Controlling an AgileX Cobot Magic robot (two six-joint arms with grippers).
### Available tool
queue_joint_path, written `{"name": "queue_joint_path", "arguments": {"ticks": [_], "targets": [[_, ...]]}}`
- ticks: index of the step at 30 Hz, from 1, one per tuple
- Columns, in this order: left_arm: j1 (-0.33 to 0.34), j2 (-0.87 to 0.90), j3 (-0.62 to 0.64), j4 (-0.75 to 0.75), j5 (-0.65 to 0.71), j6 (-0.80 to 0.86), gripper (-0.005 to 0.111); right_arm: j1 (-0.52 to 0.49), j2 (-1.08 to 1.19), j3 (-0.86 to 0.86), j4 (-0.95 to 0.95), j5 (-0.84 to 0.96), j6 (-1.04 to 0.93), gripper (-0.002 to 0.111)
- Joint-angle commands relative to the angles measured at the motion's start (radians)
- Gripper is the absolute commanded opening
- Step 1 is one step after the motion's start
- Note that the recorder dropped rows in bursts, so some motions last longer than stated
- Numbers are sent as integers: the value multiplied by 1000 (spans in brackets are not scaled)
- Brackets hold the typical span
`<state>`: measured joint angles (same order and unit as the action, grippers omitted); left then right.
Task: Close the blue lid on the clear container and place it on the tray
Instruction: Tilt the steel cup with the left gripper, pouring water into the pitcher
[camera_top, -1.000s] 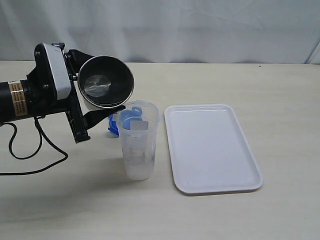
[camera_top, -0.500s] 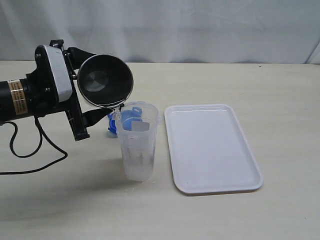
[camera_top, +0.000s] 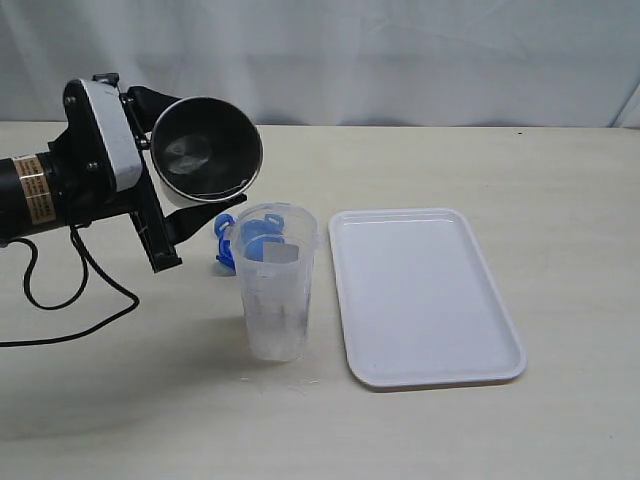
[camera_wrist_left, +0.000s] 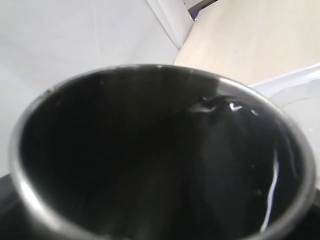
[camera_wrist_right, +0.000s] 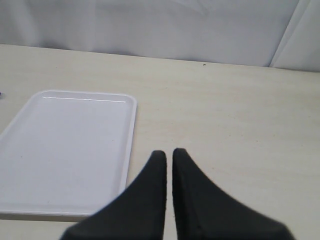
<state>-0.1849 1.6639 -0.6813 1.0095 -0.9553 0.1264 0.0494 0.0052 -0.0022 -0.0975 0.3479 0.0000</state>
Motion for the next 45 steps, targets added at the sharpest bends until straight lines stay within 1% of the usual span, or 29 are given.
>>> {"name": "queue_joint_path", "arguments": {"ticks": [1,5,10,28,31,36,38,45], "targets": [[-3,-17,-20,-53,-88,0,0,-3,-5,2,8,-2,0,5],[-3,-17,-20,-55,-117,4,0,-3,-5,2,8,-2,0,5],[-3,-17,-42,-57,-71,4,0,-3,-5,2,8,-2,0,5],[-3,-17,-42,-60,-70,17,0,-3,-5,2,8,-2,0,5],[-23,-17,-42,-61,-54,35,0,-3,-5,2,8,-2,0,5],[-101,-17,-43,-142,46,142,0,-3,-5,2,8,-2,0,5],[-111,-17,-43,-162,58,147,0,-3,-5,2,8,-2,0,5],[-111,-17,-43,-162,90,162,0,-3,-5,2,8,-2,0,5]]}}
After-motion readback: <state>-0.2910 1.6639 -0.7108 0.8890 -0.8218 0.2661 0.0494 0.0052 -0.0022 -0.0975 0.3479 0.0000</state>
